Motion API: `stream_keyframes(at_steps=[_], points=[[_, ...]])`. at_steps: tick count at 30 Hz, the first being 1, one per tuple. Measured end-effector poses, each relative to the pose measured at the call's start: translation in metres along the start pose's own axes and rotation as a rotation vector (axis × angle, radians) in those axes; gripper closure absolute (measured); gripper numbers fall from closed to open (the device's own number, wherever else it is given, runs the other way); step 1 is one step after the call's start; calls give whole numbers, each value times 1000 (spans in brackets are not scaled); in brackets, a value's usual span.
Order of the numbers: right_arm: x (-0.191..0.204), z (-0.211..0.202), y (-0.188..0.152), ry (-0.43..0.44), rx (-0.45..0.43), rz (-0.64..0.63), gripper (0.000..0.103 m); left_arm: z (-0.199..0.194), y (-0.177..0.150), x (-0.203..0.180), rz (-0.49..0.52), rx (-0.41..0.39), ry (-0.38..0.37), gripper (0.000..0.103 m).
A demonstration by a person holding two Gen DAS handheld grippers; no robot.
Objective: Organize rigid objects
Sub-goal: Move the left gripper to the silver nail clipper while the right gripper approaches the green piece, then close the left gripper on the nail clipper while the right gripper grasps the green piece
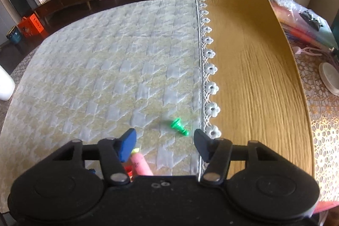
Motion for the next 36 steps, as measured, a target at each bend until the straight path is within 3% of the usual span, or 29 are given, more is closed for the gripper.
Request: stream_keyframes(at_steps=[8, 10, 15, 21, 25, 31, 36], points=[[4, 16, 2, 7, 20, -37, 53, 4, 0, 3, -6, -26, -75, 20], [5, 17, 1, 21, 25, -40, 55, 3, -2, 3, -19, -30, -115, 29], [4, 21, 1, 33, 33, -34, 59, 3, -1, -2, 6, -44, -135, 38], [-2, 30, -1, 39, 43, -26, 68, 1, 0, -8, 32, -68, -134, 52], [-6, 32, -2, 35, 43, -27, 69, -1, 1, -13, 40, -72, -135, 69], [-3, 20, -8, 10, 48, -34, 64, -4, 1, -16, 37, -67, -110, 77], [0, 20, -21, -7, 71, -53, 68, -8, 0, -17, 20, -54, -72, 87]])
Point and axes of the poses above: each gripper's, at about its wrist camera, not at the fingertips, and z roughly the way its jaws point, x to its left, y to its top, the point moved 9 cm from there along z, roughly the way its jaws point, and after that the axes turned 4 degrees about y, right-handed, at the moved point
